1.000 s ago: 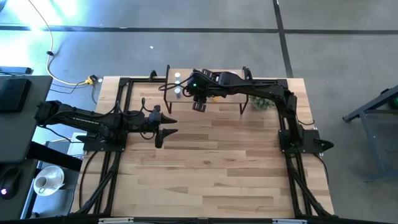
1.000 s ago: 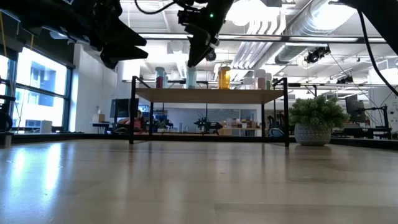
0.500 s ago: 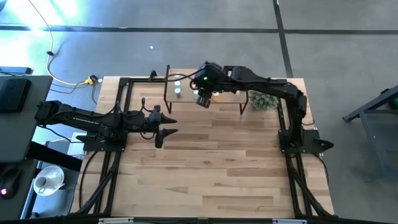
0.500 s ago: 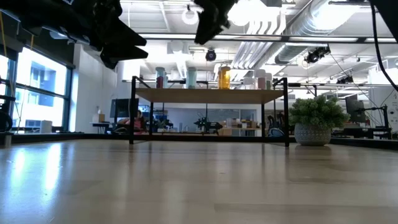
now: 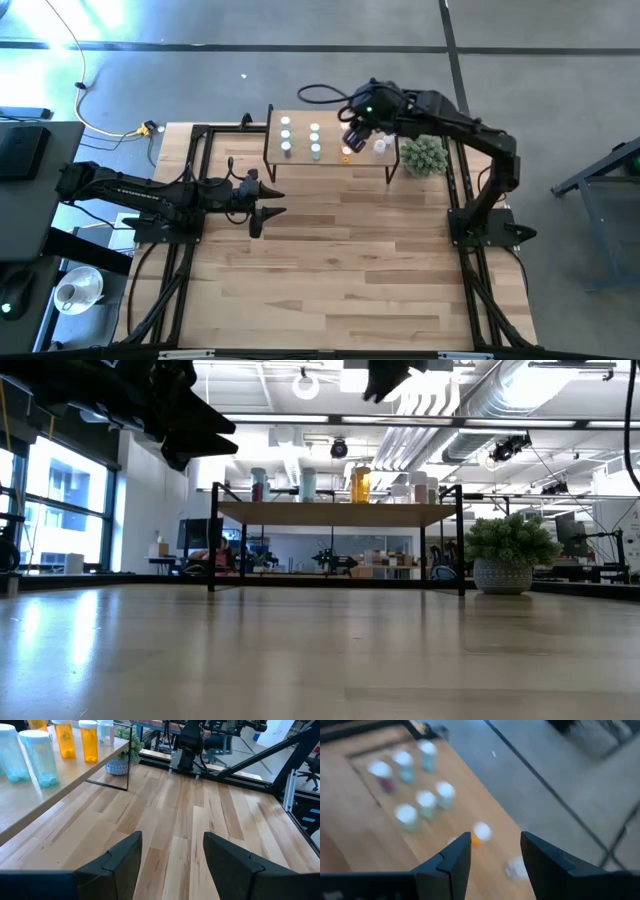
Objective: Pick and place medicine bottles onto shelf by color
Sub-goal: Adjust the transparent pill bottle on the shelf
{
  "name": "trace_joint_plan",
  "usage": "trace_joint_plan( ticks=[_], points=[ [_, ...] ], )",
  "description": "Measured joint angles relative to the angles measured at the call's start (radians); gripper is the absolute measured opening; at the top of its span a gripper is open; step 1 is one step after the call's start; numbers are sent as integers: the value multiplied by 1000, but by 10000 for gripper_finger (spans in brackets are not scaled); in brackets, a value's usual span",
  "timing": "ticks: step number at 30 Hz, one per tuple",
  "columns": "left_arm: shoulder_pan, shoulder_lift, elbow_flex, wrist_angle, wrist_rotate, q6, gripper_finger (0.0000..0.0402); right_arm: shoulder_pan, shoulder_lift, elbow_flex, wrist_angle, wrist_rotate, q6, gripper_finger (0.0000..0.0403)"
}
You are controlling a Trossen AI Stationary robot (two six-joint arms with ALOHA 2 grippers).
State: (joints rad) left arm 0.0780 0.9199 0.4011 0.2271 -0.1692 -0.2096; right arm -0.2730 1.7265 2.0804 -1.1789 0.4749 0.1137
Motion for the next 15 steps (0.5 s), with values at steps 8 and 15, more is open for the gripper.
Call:
trace_joint_plan(
  ticks=[8, 15],
  points=[
    [0, 0, 0, -7, 0, 0, 200, -90, -9, 0, -259, 12, 199, 163],
    [0, 0, 0, -24, 0, 0, 200, -120, -10, -13, -384, 89, 334, 163]
  ],
)
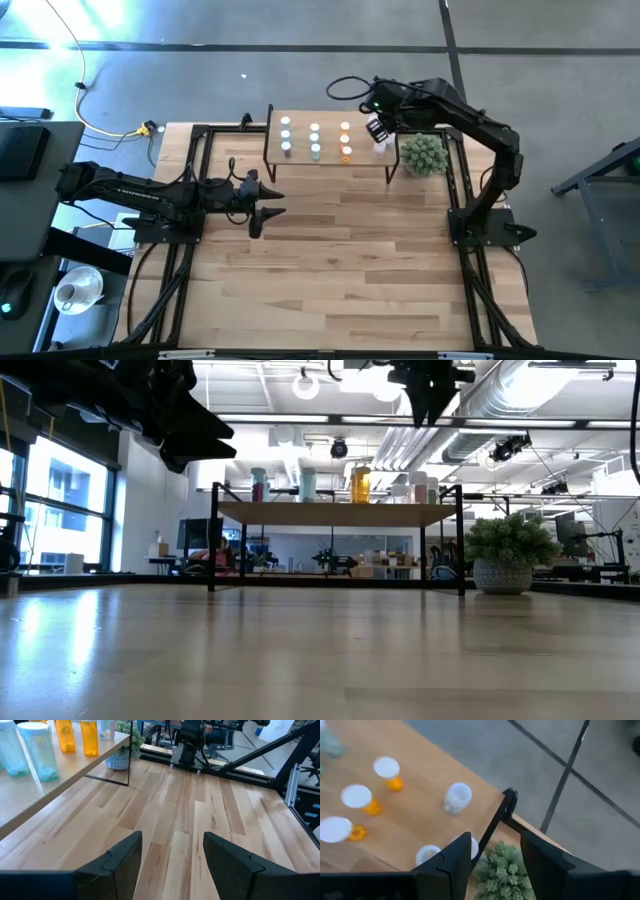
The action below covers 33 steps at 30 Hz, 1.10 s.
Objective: Pick and place medicine bottles onto shelf by color
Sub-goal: Adjust the transparent pill bottle on the shelf
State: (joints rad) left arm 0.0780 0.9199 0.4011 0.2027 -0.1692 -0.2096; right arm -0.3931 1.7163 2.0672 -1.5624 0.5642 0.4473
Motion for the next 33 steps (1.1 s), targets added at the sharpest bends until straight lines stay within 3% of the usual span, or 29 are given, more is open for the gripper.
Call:
trace_joint_plan(
  ticks=[18, 24, 33],
  points=[
    [0, 0, 0, -1, 0, 0, 200, -135, -88, -428, 68, -37, 76, 163],
    [0, 0, 0, 0, -1, -5, 200, -142, -129, -505, 205, -70, 71, 163],
    [0, 0, 0, 0, -1, -15, 200, -157, -128, -546, 261, -120, 73, 163]
  ],
)
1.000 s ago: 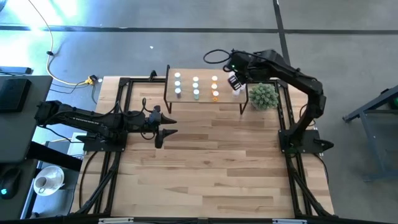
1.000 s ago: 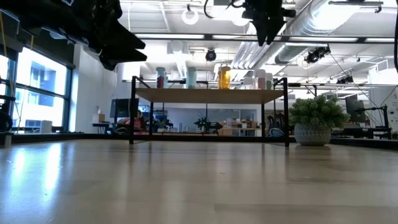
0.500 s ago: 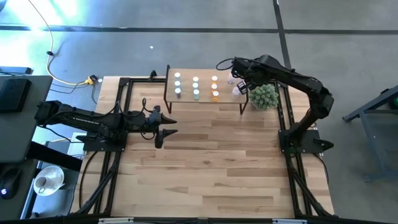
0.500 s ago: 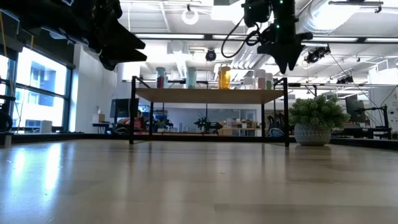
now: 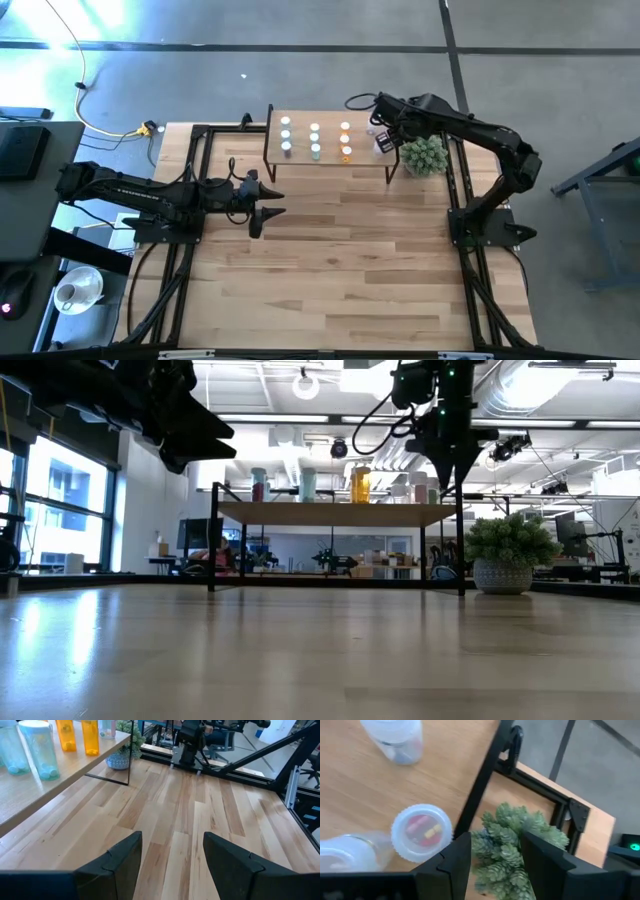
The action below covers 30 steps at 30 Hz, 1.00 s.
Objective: Pick and place medicine bottles onto shelf by color
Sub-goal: Adjust the transparent pill bottle on the shelf
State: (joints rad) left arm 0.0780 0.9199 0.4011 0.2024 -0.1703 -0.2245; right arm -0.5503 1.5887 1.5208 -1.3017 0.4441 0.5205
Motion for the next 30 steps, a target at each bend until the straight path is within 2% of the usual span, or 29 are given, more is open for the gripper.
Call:
trace_joint_plan(
  ticks=[5, 10, 24, 30],
  points=[
    [0, 0, 0, 0, 0, 0, 200, 0, 0, 0, 68, -15, -6, 163],
    [0, 0, 0, 0, -2, 0, 200, 0, 1, 0, 107, -75, -31, 163],
    [0, 0, 0, 0, -1, 0, 200, 0, 1, 0, 117, -81, -30, 163],
    [0, 0, 0, 0, -2, 0, 200, 1, 1, 0, 170, -135, -47, 163]
  ],
)
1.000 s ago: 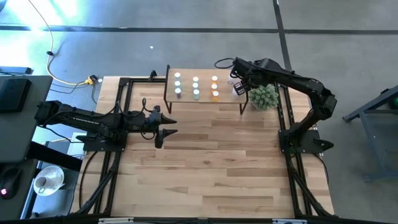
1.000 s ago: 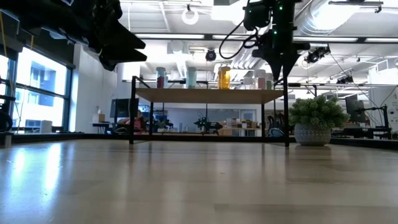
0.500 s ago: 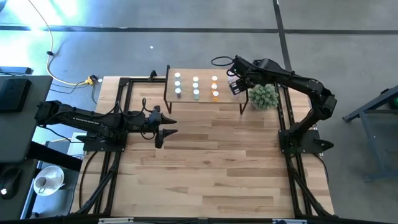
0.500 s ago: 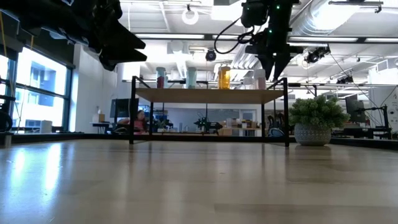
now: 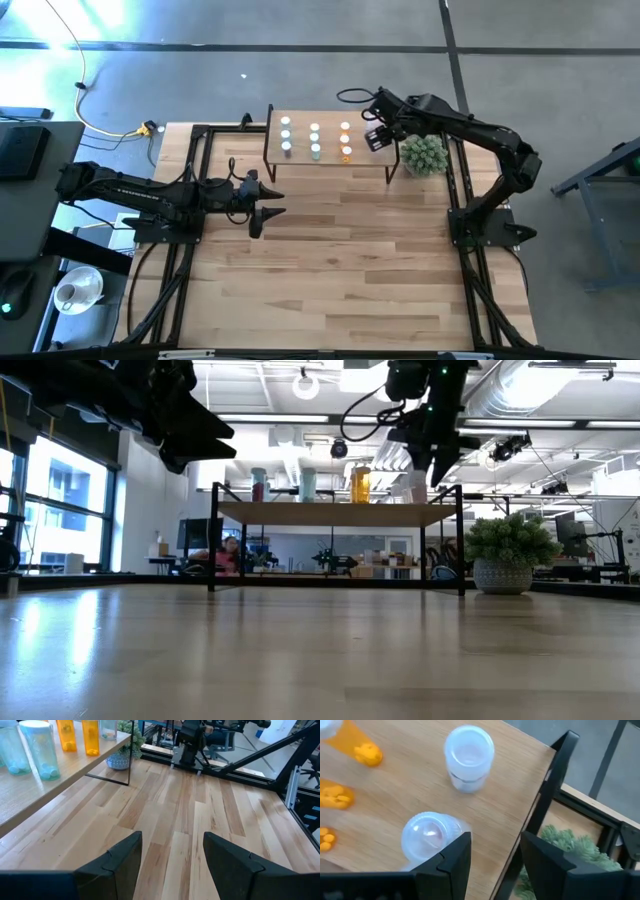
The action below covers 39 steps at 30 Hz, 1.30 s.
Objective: Pick and place medicine bottles onto shelf by color
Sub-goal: Adjust the transparent pill bottle on the shelf
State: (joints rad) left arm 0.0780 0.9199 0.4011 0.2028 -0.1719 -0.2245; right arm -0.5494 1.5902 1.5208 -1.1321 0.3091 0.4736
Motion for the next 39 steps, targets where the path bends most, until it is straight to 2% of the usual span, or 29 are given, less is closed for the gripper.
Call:
trace_joint_plan(
  ticks=[13, 21, 31, 39],
  points=[
    [0, 0, 0, 0, 0, 0, 200, 0, 0, 0, -20, -29, 0, 163],
    [0, 0, 0, 0, 0, 0, 200, 0, 0, 0, -68, 5, 24, 163],
    [0, 0, 0, 0, 0, 0, 200, 0, 0, 0, -46, -66, 42, 163],
    [0, 0, 0, 0, 0, 0, 200, 0, 0, 0, -39, -74, 43, 163]
  ],
)
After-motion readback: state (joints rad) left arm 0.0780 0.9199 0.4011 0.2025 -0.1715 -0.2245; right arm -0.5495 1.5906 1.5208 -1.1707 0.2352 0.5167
